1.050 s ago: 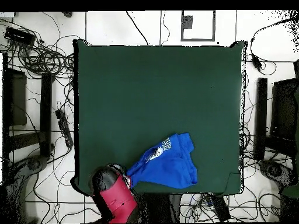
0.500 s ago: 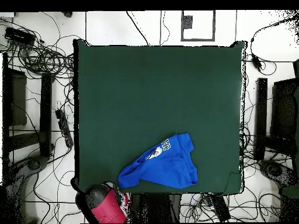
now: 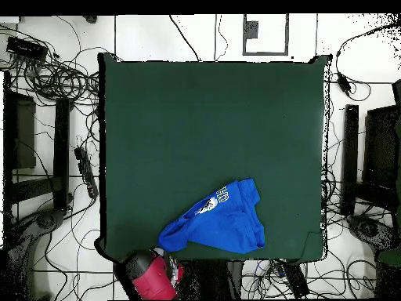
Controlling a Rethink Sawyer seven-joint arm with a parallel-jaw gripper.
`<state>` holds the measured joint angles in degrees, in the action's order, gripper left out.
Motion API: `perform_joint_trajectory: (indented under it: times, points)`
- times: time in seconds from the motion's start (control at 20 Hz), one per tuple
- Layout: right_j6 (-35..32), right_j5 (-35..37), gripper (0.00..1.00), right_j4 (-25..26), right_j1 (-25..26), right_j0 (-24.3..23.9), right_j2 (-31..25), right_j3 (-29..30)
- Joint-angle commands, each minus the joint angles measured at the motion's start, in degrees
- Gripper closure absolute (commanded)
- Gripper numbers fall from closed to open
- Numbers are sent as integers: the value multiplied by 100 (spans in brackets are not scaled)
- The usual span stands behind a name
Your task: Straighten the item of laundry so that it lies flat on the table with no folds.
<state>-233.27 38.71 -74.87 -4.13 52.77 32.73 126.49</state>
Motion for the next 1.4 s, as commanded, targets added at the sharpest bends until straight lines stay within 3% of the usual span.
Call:
perform_joint_trajectory:
  times: [0.05,0.15,0.25,0.35,0.5,0.65,0.9,1.1,1.3,1.4]
  points:
    - [1778,-1217,0,393,-772,-1008,379,1239]
    - [3355,-2688,0,524,-1829,-2139,353,1647]
    - [4053,-3561,0,1708,-2407,-3268,705,1582]
    - [4545,-3726,0,2781,-2752,-4056,1176,1298]
    - [4956,-3112,0,3929,-3035,-4702,1888,671]
    - [4948,-2502,0,4525,-3254,-5129,2253,78]
    - [4887,-2394,0,5245,-3728,-5915,1754,-64]
    - [4535,-2202,0,5435,-3832,-5868,1518,-68]
    - [3863,-2203,0,5323,-3618,-5472,1247,-151]
    - [4324,-2281,0,5688,-3694,-5511,1074,-194]
